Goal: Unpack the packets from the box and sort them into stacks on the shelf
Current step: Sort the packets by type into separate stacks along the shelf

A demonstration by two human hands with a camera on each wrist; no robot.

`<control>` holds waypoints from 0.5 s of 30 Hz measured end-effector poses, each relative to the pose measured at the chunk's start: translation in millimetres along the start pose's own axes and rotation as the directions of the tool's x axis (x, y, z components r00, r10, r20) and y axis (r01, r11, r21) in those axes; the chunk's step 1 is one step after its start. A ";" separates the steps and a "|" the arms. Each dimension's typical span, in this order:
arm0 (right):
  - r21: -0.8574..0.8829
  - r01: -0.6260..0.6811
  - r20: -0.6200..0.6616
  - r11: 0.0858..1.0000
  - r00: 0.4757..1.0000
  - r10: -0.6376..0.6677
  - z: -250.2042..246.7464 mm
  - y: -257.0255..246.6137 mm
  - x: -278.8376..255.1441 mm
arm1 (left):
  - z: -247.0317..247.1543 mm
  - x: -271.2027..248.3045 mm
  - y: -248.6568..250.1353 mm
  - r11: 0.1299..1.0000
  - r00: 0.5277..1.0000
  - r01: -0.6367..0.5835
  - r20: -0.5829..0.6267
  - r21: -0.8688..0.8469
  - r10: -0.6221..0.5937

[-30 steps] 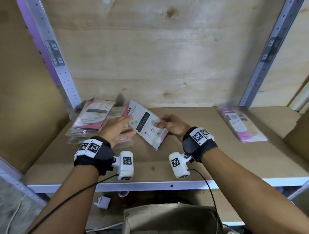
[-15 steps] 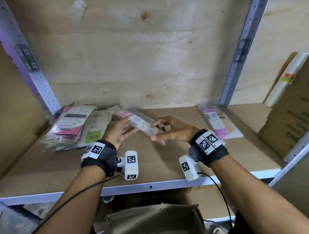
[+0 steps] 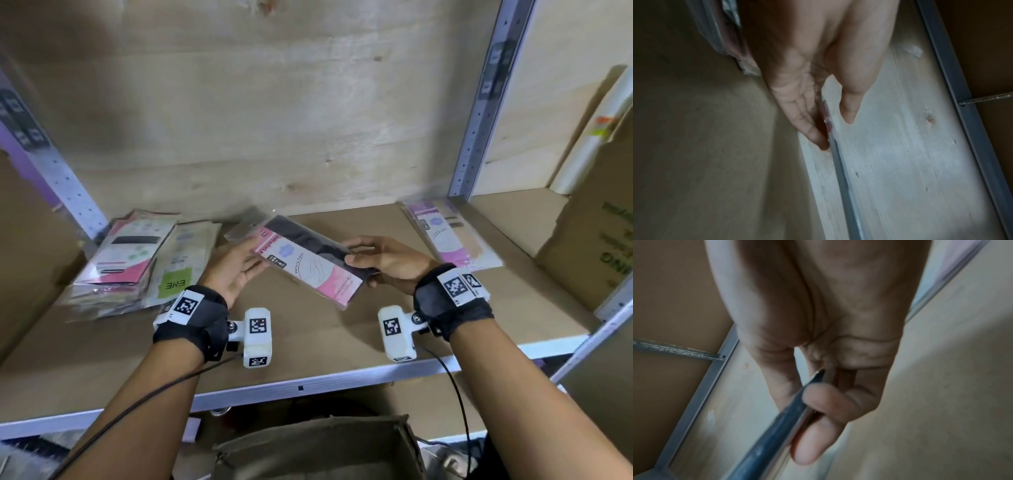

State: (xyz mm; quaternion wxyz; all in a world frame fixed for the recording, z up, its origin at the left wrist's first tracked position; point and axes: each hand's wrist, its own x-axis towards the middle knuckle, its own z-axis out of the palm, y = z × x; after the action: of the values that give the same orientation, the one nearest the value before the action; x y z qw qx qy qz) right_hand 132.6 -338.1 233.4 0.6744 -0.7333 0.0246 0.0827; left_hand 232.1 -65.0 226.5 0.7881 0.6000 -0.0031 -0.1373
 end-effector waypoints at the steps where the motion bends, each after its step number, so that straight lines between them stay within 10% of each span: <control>1: -0.006 0.002 0.002 1.000 1.000 -0.002 -1.1 0.0 0.0 | -2.3 3.1 1.8 1.000 0.999 -0.023 -0.044 0.010 0.024; 15: -0.152 -0.009 0.048 0.988 0.999 0.016 -22.2 2.1 -14.7 | -2.2 10.7 -3.1 0.890 0.994 -0.019 -0.085 0.456 0.065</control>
State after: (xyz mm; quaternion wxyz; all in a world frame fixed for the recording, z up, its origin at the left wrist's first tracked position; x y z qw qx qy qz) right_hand 119.8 -361.4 235.3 0.6165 -0.7801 0.0063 0.1066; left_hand 242.1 -66.0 221.2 0.6280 0.7733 -0.0094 -0.0862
